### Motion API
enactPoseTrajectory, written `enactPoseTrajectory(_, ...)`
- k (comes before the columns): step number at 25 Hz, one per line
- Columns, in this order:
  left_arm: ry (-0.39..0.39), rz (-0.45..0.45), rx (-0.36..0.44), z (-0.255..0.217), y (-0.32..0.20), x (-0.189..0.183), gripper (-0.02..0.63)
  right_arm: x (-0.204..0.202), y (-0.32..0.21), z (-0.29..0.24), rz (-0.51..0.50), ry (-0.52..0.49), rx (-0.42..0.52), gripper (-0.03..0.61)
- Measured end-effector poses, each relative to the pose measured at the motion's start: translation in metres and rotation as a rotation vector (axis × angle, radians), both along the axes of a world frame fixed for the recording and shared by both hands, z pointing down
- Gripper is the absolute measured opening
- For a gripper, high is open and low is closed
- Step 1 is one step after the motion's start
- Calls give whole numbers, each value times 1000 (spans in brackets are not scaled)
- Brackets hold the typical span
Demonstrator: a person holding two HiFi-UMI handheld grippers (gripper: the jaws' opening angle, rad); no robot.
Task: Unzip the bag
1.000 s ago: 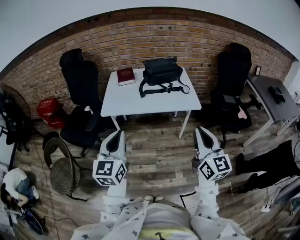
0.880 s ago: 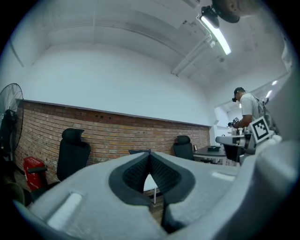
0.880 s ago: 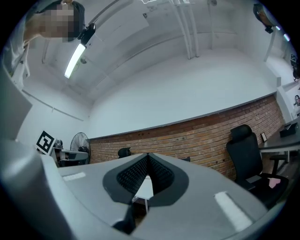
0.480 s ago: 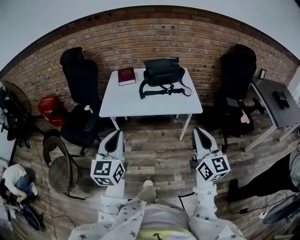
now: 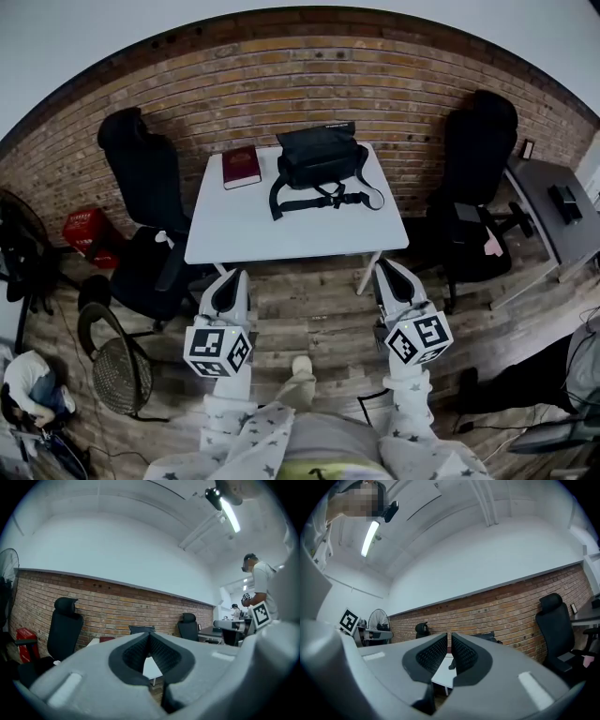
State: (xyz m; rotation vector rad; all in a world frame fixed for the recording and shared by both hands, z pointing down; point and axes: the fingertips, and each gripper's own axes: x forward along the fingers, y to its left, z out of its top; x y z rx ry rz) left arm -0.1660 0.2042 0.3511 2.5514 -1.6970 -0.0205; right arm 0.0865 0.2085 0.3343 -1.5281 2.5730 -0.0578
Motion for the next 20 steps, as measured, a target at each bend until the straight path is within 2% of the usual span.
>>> enactPoseTrajectory(6,28,42,-44,8,-82,3,-2,-18,-84,17,-16,25,-68,29)
enactPoseTrajectory(10,33,61,-74,16,-128,1,24,-33,-132,30,-31,34,-102,51)
enactPoseTrajectory(20,11,83,-124,32,-213,3,76,-52,-222,51,-73,57,-155,90)
